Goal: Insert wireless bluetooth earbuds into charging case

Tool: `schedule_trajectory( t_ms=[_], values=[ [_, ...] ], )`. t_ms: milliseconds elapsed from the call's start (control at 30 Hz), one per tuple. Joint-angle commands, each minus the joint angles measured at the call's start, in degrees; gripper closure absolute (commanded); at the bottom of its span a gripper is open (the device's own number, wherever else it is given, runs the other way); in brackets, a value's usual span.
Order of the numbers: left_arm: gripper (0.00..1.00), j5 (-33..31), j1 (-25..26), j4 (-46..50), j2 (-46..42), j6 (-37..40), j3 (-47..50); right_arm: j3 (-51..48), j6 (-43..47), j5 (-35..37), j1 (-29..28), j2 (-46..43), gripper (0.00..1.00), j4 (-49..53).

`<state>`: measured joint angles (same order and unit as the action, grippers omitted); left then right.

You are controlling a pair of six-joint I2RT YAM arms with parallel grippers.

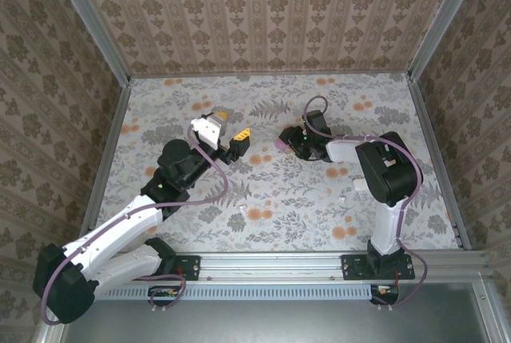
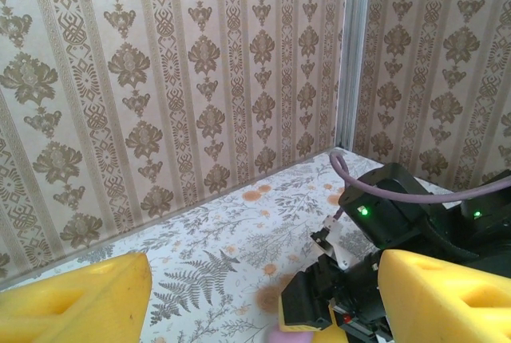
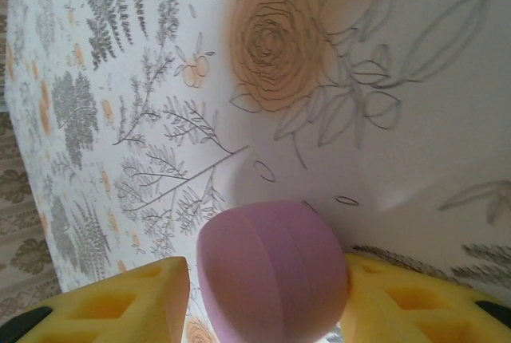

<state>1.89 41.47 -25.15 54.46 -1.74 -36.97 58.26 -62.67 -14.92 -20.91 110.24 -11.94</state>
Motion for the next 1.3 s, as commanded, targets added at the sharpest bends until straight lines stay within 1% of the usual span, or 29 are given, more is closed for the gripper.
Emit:
schedule_trajectory(
  t_ms=[0, 167, 267, 333, 367, 467, 500, 567, 633, 733, 767, 800, 833, 933, 1000, 1200, 1267],
  values=[
    [0.24, 1.0, -0.3, -0.2, 0.2, -1.0, -0.6, -1.5, 2.0, 3.2, -0.2, -3.0, 0.46, 7.5],
    [0.24, 1.2, -0.4, -0.3, 0.3, -1.3, -0.7, -2.4, 4.6, 5.7, -0.2, -8.0, 0.43, 12.1],
    [0.23, 1.0, -0.3, -0.3, 0.4, -1.5, -0.7, -3.3, 8.0, 8.7, -0.1, -13.8, 0.42, 16.3],
    [0.22, 0.8, -0.5, -0.2, 0.4, -1.8, -0.8, -4.6, 11.2, 12.0, -0.1, -18.8, 0.41, 18.8],
    [0.22, 0.6, -0.5, -0.2, 0.4, -2.2, -0.9, -5.3, 12.6, 14.1, -0.1, -21.3, 0.39, 20.1],
    [0.2, -1.0, -0.6, -0.4, 0.0, -3.4, -0.9, -7.8, 17.3, 20.8, 1.0, -31.6, 0.27, 27.1],
    [0.16, -1.5, -0.7, -0.5, -0.1, -3.6, -0.8, -8.8, 18.0, 22.1, 1.9, -34.5, 0.25, 29.0],
    [0.15, -2.2, -0.9, -0.4, -0.2, -3.9, -0.8, -11.9, 19.2, 23.0, 4.8, -40.3, 0.2, 31.5],
    [0.14, -2.2, -1.1, -0.3, -0.1, -3.8, -0.9, -15.4, 19.2, 22.9, 9.1, -45.5, 0.14, 34.0],
    [0.14, -1.5, -1.1, -0.3, 0.1, -4.2, -0.9, -20.3, 20.7, 19.1, 17.4, -53.0, 0.02, 37.5],
    [0.14, -1.3, -1.2, -0.3, 0.3, -4.3, -0.9, -21.2, 20.7, 18.5, 19.5, -54.4, 0.0, 38.9],
    [0.14, -1.1, -1.1, -0.4, 0.3, -4.5, -0.8, -22.1, 20.0, 18.0, 22.0, -55.6, 0.0, 40.5],
    [0.14, -1.1, -1.2, -0.4, 0.4, -4.6, -0.7, -22.8, 19.9, 16.7, 24.4, -56.3, 0.0, 41.3],
    [0.14, -0.7, -1.2, -0.5, 0.6, -4.8, -0.7, -25.0, 20.7, 9.3, 31.3, -55.4, 0.0, 40.8],
    [0.14, -0.7, -1.1, -0.5, 0.6, -4.9, -0.7, -25.7, 21.0, 6.8, 33.5, -53.6, 0.0, 39.8],
    [0.14, -0.9, -1.2, -0.3, 0.1, -4.9, -0.6, -26.0, 22.4, 2.6, 34.1, -46.3, 0.0, 36.4],
    [0.14, -0.9, -1.3, -0.3, 0.0, -4.9, -0.4, -25.6, 23.8, 1.0, 34.2, -44.0, 0.05, 35.6]
  ],
)
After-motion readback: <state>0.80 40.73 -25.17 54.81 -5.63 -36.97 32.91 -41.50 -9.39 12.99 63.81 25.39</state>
